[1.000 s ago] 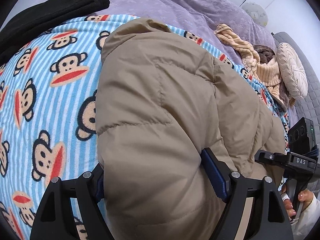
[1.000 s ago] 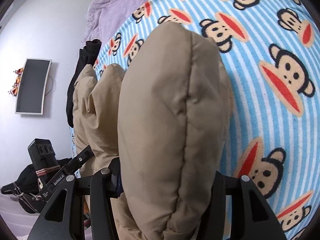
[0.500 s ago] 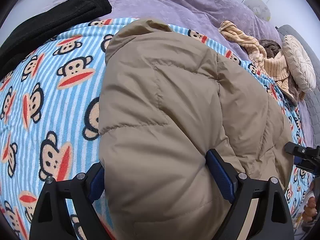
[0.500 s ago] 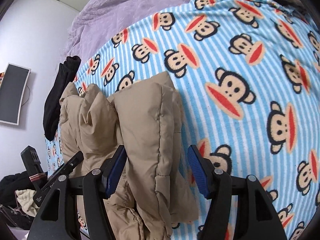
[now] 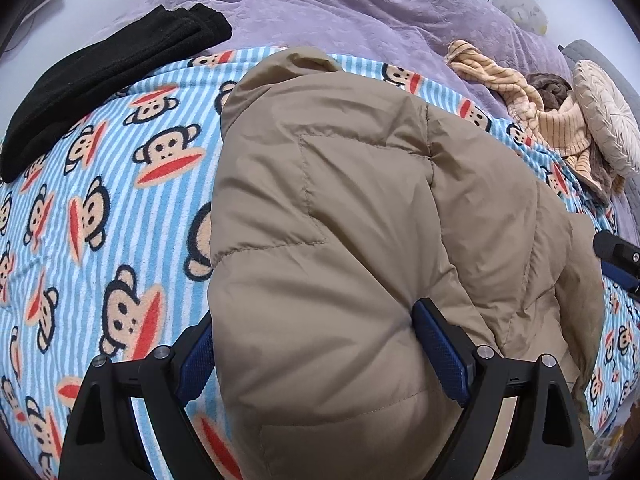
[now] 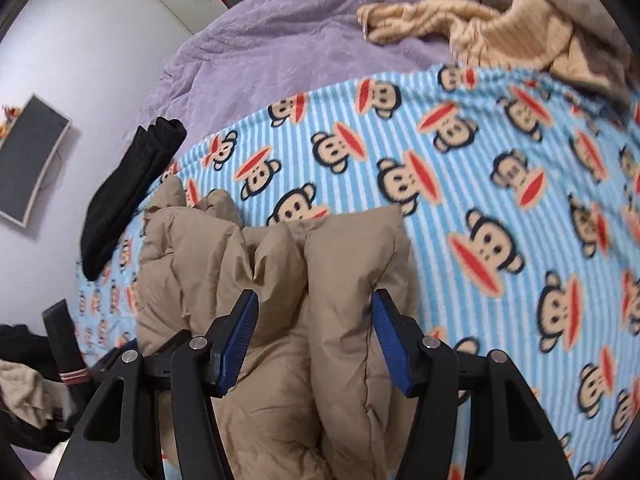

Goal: Fold large clothes
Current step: 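Release the bundle and pull both tools back from it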

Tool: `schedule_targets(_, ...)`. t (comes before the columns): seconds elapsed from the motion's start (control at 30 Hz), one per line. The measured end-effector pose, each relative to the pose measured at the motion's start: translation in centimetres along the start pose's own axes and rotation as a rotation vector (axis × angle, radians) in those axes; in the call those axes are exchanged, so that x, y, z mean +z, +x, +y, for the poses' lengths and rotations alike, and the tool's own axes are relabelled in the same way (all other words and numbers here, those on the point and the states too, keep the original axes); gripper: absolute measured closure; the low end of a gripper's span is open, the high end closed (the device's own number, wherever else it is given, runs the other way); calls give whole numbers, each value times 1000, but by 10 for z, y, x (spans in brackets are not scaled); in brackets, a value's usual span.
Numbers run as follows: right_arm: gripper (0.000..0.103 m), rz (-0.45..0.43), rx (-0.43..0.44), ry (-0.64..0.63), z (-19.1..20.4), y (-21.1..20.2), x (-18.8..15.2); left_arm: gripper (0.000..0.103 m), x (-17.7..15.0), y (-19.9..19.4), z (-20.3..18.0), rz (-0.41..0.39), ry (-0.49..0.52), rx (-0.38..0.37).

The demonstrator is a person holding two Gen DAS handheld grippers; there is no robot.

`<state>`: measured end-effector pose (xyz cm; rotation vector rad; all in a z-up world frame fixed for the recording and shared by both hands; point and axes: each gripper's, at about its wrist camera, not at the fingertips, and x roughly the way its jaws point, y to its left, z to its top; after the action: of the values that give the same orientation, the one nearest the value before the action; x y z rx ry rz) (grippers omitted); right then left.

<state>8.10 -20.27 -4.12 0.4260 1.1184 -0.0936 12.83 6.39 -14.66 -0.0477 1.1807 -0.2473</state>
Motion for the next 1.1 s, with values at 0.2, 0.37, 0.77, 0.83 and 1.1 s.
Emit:
schedule_targets(0.2, 64, -11, 20, -125, 33, 1, 2, 11, -2, 2, -5, -9, 1, 25)
schedule_targets(0.37, 79, 145, -18, 38, 6, 68, 1, 11, -3, 2, -4, -8, -2, 23)
schedule_targets(0.77, 83, 188, -40, 34, -6, 94, -5, 11, -34, -53, 6, -52, 12, -1)
schedule_targets(0.83, 82, 185, -25, 32, -5, 85, -7, 11, -47, -60, 11, -42, 12, -1)
schedule_targets(1.1, 82, 186, 7, -40, 8, 24, -44, 11, -89, -58, 15, 8, 8, 21)
